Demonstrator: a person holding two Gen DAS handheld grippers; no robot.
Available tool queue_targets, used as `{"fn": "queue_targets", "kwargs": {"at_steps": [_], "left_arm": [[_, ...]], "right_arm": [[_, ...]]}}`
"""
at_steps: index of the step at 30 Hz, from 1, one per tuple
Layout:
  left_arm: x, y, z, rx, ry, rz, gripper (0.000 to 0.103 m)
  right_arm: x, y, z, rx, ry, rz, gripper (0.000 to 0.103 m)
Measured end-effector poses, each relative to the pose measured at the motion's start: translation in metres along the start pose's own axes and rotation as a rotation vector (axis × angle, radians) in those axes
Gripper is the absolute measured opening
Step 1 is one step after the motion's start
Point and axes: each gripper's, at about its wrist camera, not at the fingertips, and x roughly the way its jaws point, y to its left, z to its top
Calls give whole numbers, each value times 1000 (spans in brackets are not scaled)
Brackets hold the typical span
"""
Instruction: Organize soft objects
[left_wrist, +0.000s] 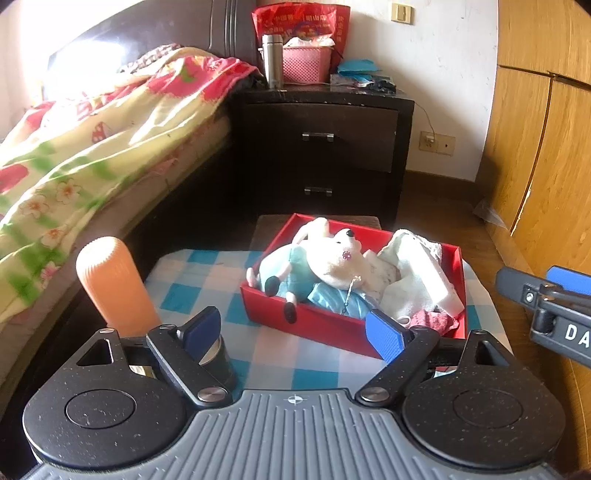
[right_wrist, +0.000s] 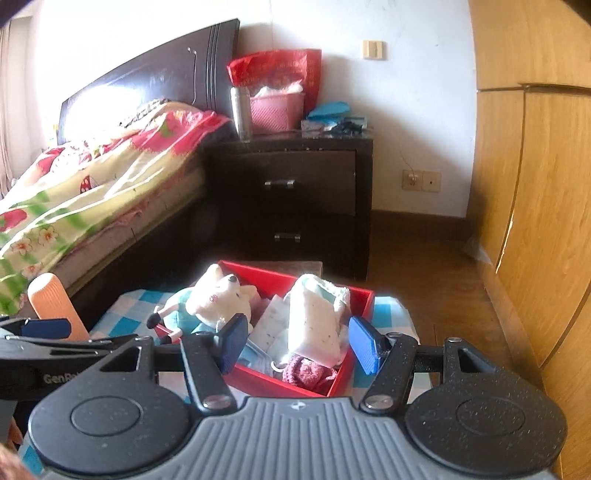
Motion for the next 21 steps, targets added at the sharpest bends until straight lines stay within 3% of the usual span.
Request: {"fn": "queue_targets", "kwargs": {"at_steps": [21], "left_arm": [[-10,3,-7,-25,-12,-21,87]], "right_arm": [[-14,10,-12,-24,-37,-42,40]]}}
